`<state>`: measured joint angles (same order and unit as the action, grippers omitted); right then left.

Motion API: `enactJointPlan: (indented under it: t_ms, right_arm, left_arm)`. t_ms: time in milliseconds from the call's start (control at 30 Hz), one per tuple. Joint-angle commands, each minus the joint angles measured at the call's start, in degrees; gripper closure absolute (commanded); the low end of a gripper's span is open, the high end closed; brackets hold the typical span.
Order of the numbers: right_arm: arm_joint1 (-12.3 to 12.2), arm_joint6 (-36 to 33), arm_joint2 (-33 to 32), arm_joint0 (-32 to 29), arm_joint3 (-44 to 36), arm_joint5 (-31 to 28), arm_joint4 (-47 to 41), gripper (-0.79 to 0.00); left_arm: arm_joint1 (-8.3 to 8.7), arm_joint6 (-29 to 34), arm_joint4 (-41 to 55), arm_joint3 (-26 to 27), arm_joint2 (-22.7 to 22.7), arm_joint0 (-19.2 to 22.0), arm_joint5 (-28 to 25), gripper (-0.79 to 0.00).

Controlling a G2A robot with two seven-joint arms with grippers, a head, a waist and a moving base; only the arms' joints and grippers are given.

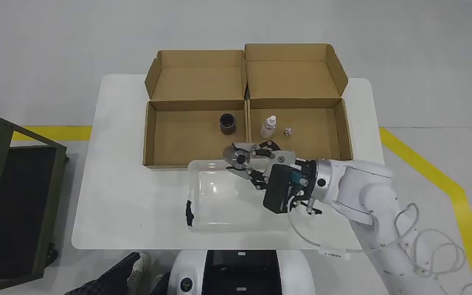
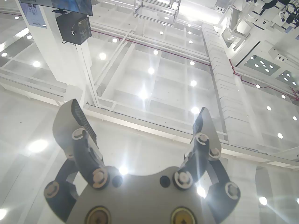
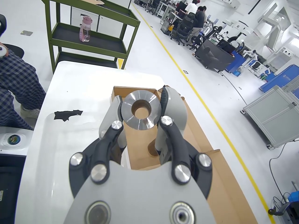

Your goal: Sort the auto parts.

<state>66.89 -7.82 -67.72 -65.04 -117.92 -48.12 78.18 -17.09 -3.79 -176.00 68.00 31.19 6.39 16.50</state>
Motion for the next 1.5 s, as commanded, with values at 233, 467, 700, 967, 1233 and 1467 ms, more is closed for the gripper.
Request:
enactJointPlan:
  t_ms: [233, 467, 700, 967, 1233, 1467]
  right_arm:
    - [0.99, -1.93, 6.49, 5.79, 6.81, 0.80, -2.01, 0.000]
    - [2.63, -4.35, 12.02, 12.91, 16.53, 3.57, -5.57, 0.000]
    - [4.10, -7.65, 15.19, 18.43, 24.85, 6.75, -9.29, 0.000]
    - [5.57, -10.06, 18.06, 22.30, 32.66, 8.36, -13.65, 0.000]
    - [6.92, -13.41, 21.03, 25.24, 38.18, 8.77, -16.04, 0.000]
    - [8.27, -15.86, 23.88, 27.35, 42.38, 9.29, -17.49, 0.000]
  left_arm:
    - [0.00, 0.00, 0.00, 0.00, 0.00, 0.00, 0.00, -0.785]
    - [0.00, 0.00, 0.00, 0.00, 0.00, 0.00, 0.00, -0.785]
    - [0.00, 0.00, 0.00, 0.00, 0.00, 0.00, 0.00, -0.785]
    - [0.00, 0.00, 0.00, 0.00, 0.00, 0.00, 0.00, -0.785]
    - [0.00, 0.00, 0.00, 0.00, 0.00, 0.00, 0.00, -0.785]
    - [0.00, 0.00, 0.00, 0.00, 0.00, 0.00, 0.00, -0.785]
